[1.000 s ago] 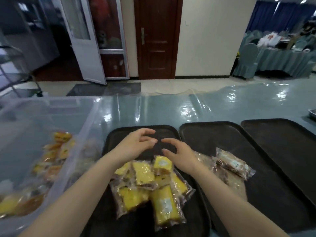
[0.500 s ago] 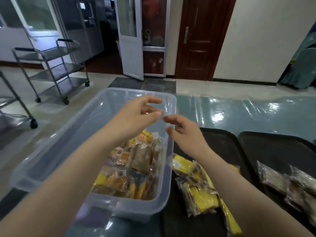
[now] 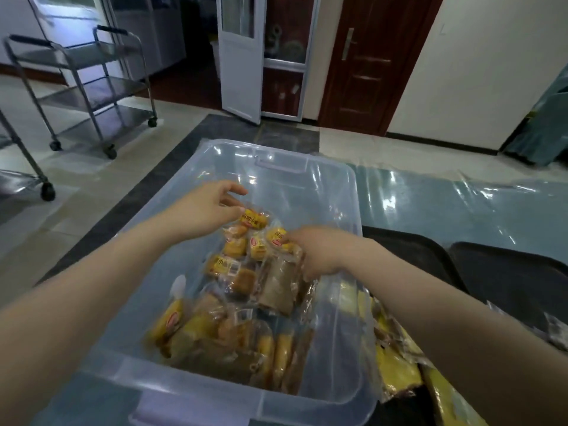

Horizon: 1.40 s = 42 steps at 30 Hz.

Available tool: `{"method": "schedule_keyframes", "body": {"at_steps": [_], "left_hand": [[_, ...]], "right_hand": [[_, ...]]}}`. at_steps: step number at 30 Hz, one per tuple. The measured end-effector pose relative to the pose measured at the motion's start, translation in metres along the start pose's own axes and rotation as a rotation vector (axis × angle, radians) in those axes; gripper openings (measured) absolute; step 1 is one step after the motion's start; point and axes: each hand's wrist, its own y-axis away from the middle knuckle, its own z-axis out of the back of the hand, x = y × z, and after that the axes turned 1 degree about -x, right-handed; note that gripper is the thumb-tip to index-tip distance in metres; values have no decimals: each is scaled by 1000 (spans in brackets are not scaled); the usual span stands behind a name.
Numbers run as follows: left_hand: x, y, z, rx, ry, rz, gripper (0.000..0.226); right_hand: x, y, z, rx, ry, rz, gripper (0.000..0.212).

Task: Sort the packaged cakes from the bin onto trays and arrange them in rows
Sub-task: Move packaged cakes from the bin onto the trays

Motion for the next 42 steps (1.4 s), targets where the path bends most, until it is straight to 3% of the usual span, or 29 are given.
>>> {"method": "schedule_keyframes", "body": {"at_steps": [3, 7, 13, 16, 19, 21, 26, 30, 34, 36, 39, 42], "left_hand": [[15, -1, -14, 29, -111, 42, 39], [22, 2, -31, 61, -236, 24, 46], [30, -2, -38, 55, -375, 25, 48], [34, -5, -36, 22, -353, 33, 46], [42, -5, -33, 68, -390, 54, 37], [47, -4, -31, 203, -429, 45, 14], [48, 8, -48, 754, -511, 1, 17], [44, 16, -64, 956, -500, 43, 30], [46, 30, -83, 1111, -823, -46, 51], [45, 31, -90, 1104, -932, -116, 37], [36, 19, -80, 935, -887, -146, 10], [32, 8, -56, 785, -833, -147, 10]], "right_hand": [[8, -22, -17, 258, 377, -60, 93], [19, -48, -38, 425, 485, -174, 94], [20, -68, -51, 223, 631, 90, 94], [23, -77, -69, 211, 699, 112, 80], [19, -76, -69, 293, 698, 112, 80], [21, -75, -61, 298, 717, 157, 74], [26, -71, -50, 310, 721, 145, 55], [23, -67, -44, 255, 648, 120, 45], [21, -61, -36, 239, 601, 98, 47], [20, -62, -34, 240, 604, 102, 48], [18, -64, -31, 219, 553, 103, 52], [15, -64, -28, 146, 448, 112, 53]]}}
